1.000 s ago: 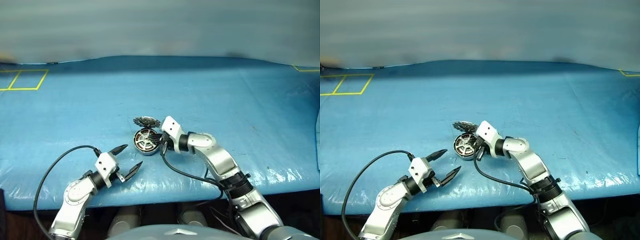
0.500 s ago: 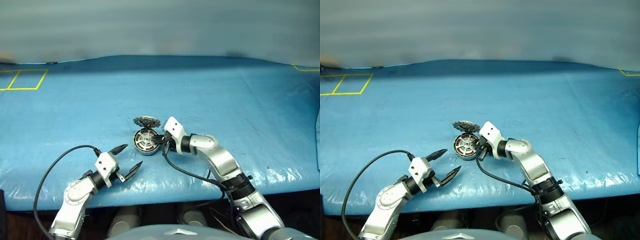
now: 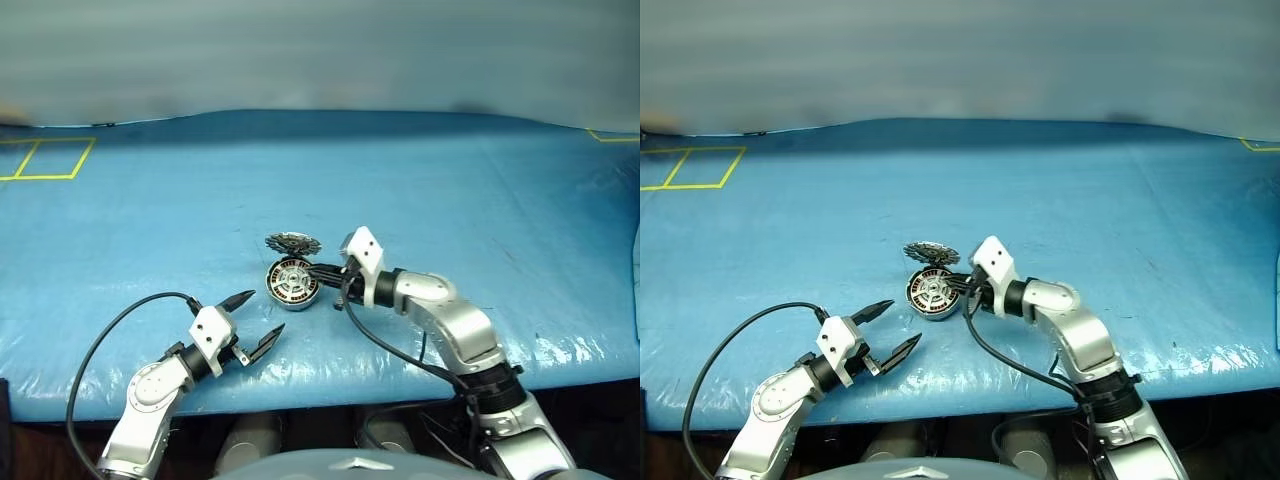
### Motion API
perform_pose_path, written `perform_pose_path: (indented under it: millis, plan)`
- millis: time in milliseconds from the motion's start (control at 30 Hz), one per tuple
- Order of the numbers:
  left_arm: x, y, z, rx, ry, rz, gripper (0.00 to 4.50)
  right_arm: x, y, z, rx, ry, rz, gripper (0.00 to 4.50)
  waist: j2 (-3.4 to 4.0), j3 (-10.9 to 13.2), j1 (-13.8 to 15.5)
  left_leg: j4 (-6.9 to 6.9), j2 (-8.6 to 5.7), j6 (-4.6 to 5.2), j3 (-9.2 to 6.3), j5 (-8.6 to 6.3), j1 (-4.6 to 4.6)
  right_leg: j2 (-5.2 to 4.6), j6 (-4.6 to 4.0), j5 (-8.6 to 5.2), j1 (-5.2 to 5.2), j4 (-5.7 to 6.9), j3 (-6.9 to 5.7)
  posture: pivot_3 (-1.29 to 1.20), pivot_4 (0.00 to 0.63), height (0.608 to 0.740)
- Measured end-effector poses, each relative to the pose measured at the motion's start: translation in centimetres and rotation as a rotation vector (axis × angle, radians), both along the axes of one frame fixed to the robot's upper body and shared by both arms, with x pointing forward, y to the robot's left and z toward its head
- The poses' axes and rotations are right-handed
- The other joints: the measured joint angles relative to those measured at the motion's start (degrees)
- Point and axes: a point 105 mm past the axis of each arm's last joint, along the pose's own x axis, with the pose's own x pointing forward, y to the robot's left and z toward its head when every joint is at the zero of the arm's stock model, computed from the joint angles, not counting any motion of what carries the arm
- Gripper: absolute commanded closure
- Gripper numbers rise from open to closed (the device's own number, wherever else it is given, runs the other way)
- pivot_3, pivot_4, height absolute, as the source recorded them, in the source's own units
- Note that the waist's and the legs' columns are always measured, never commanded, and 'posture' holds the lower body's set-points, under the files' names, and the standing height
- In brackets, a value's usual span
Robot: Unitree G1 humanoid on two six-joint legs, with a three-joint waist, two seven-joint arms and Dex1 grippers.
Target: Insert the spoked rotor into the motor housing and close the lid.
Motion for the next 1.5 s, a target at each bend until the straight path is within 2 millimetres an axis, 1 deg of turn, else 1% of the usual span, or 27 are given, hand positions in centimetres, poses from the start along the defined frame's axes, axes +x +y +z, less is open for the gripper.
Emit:
perform_pose_path:
  millis: [67,133,200,233,300,367,433,500,567,667,700,767,833,900,1000,1167,1333,1400,1467,1500]
  plan:
    - [0.0,0.0,0.0,0.0,-0.001,0.002,0.04,0.9,-2.4,-0.7,-0.121,-0.025,-0.068,4.48,-0.01,0.0,0.07,0.01,-0.01,0.0,0.02,0.0,0.0,-0.03,-0.01,-0.01,0.01,-0.01,-0.02,0.0,0.15,0.74]
    - [-0.1,0.2,-0.1,0.001,0.002,0.009,0.04,2.8,-5.2,-1.5,-0.191,-0.027,-0.212,4.48,-0.02,0.02,0.01,0.01,-0.01,-0.01,0.06,0.02,-0.01,-0.02,-0.01,0.0,0.07,0.02,0.02,0.0,0.15,0.74]
    - [0.0,0.2,-0.1,0.001,0.003,0.01,0.04,4.3,-5.9,-1.1,-0.17,-0.048,-0.291,4.48,-0.03,0.03,-0.34,-0.01,0.03,-0.02,0.19,0.02,-0.03,0.02,-0.02,0.0,0.03,0.2,0.2,0.0,0.15,0.74]
    - [0.0,0.2,-0.1,0.001,0.003,0.01,0.04,5.0,-5.6,-0.6,-0.144,-0.065,-0.309,4.48,-0.02,0.05,-0.65,-0.04,0.07,-0.03,0.24,0.03,-0.02,0.04,-0.04,0.0,-0.02,0.27,0.26,0.0,0.15,0.74]
    - [0.1,0.2,0.0,-0.001,-0.002,0.01,0.04,6.3,-3.5,1.1,-0.066,-0.099,-0.297,4.48,0.01,0.07,-1.1,-0.07,0.19,-0.07,0.27,0.06,-0.02,0.18,-0.14,0.01,-0.08,0.34,0.3,0.0,0.15,0.74]
    - [0.2,0.2,0.0,-0.001,-0.006,0.01,0.04,6.6,-1.0,2.4,-0.003,-0.123,-0.237,4.48,0.01,0.07,-1.07,-0.07,0.26,-0.1,0.23,0.05,-0.02,0.27,-0.41,0.14,-0.08,0.34,0.24,0.0,0.15,0.74]
    - [0.2,0.2,0.0,0.0,-0.004,0.013,0.04,6.0,1.6,3.4,0.053,-0.127,-0.142,4.48,0.01,0.07,-1.01,-0.07,0.25,-0.1,0.19,0.04,-0.03,0.27,-0.44,0.13,-0.06,0.31,0.22,0.0,0.15,0.74]
    - [0.2,0.3,0.0,0.0,-0.004,0.018,0.04,5.0,3.6,3.5,0.088,-0.107,-0.053,4.48,0.01,0.07,-0.71,-0.07,0.2,-0.08,0.16,0.01,-0.03,0.23,-0.45,0.14,-0.06,0.26,0.19,0.0,0.15,0.74]
    - [0.1,0.6,-0.1,0.003,0.001,0.029,0.04,3.8,4.9,3.1,0.098,-0.073,0.035,4.48,0.01,0.07,-0.62,-0.06,0.11,-0.05,0.14,-0.01,-0.03,0.16,-0.44,0.14,-0.09,0.23,0.19,0.0,0.15,0.74]
    - [0.0,1.1,-0.3,0.01,0.006,0.048,0.04,2.0,5.9,2.8,0.097,-0.045,0.131,4.48,0.02,0.08,-0.64,-0.06,0.11,-0.06,0.14,-0.02,-0.03,0.14,-0.43,0.14,-0.13,0.25,0.19,0.0,0.15,0.74]
    - [-0.1,1.2,-0.3,0.013,0.009,0.052,0.04,1.4,6.1,2.6,0.088,-0.043,0.159,4.48,0.02,0.08,-0.64,-0.06,0.11,-0.07,0.12,-0.03,-0.02,0.14,-0.43,0.13,-0.15,0.25,0.16,0.0,0.15,0.74]
    - [-0.5,1.4,-0.6,0.017,0.024,0.059,0.04,-0.2,6.2,1.6,0.045,-0.023,0.22,4.48,0.01,0.08,-0.67,-0.06,0.12,-0.07,0.1,-0.03,0.0,0.13,-0.43,0.12,-0.15,0.24,0.14,0.0,0.15,0.74]
    - [-0.7,1.6,-0.8,0.019,0.032,0.063,0.04,-1.2,6.1,-0.4,-0.017,0.016,0.243,4.48,0.02,0.08,-0.67,-0.05,0.11,-0.09,0.1,-0.03,-0.01,0.13,-0.38,0.08,-0.14,0.26,0.13,0.0,0.15,0.74]
    - [-0.7,1.7,-0.8,0.02,0.033,0.066,0.04,-1.6,5.9,-1.8,-0.067,0.042,0.245,4.48,0.02,0.08,-0.64,-0.03,0.12,-0.12,0.1,-0.01,-0.01,0.13,-0.2,-0.03,-0.14,0.28,0.12,0.0,0.15,0.74]
    - [-0.7,1.7,-0.8,0.02,0.033,0.066,0.04,-1.9,5.8,-3.2,-0.107,0.052,0.233,4.48,0.01,0.08,-0.72,-0.03,0.15,-0.15,0.1,0.0,0.03,0.15,-0.18,-0.05,-0.1,0.31,0.13,0.0,0.15,0.74]
    - [-0.5,1.6,-0.7,0.02,0.025,0.064,0.04,-1.6,6.1,-3.7,-0.121,0.026,0.203,4.48,0.0,0.06,-0.67,-0.02,0.2,-0.16,0.09,0.0,0.16,0.18,-0.26,-0.11,-0.09,0.31,0.09,0.0,0.15,0.74]
    - [-0.4,1.6,-0.5,0.02,0.02,0.061,0.04,-1.9,5.6,-3.4,-0.063,0.05,0.179,4.48,0.0,0.06,-0.5,-0.01,0.19,-0.16,0.07,0.0,0.12,0.17,-0.22,-0.09,-0.08,0.29,0.09,0.0,0.15,0.74]
    - [-0.3,1.5,-0.5,0.019,0.018,0.06,0.04,-1.8,5.4,-2.9,-0.031,0.051,0.164,4.48,0.0,0.07,-0.49,-0.02,0.19,-0.16,0.07,0.0,0.07,0.17,-0.18,-0.06,-0.08,0.29,0.09,0.0,0.15,0.74]
    - [-0.3,1.5,-0.5,0.019,0.016,0.059,0.04,-1.6,5.2,-1.6,0.015,0.029,0.155,4.48,0.01,0.07,-0.55,-0.03,0.2,-0.16,0.07,0.0,0.04,0.18,-0.18,-0.06,-0.08,0.3,0.1,0.0,0.15,0.74]
    - [-0.3,1.5,-0.4,0.018,0.015,0.058,0.04,-1.5,5.1,-1.0,0.038,0.017,0.149,4.31,0.01,0.07,-0.54,-0.03,0.2,-0.16,0.07,0.0,0.04,0.19,-0.18,-0.06,-0.07,0.31,0.09,0.0,0.15,0.74]
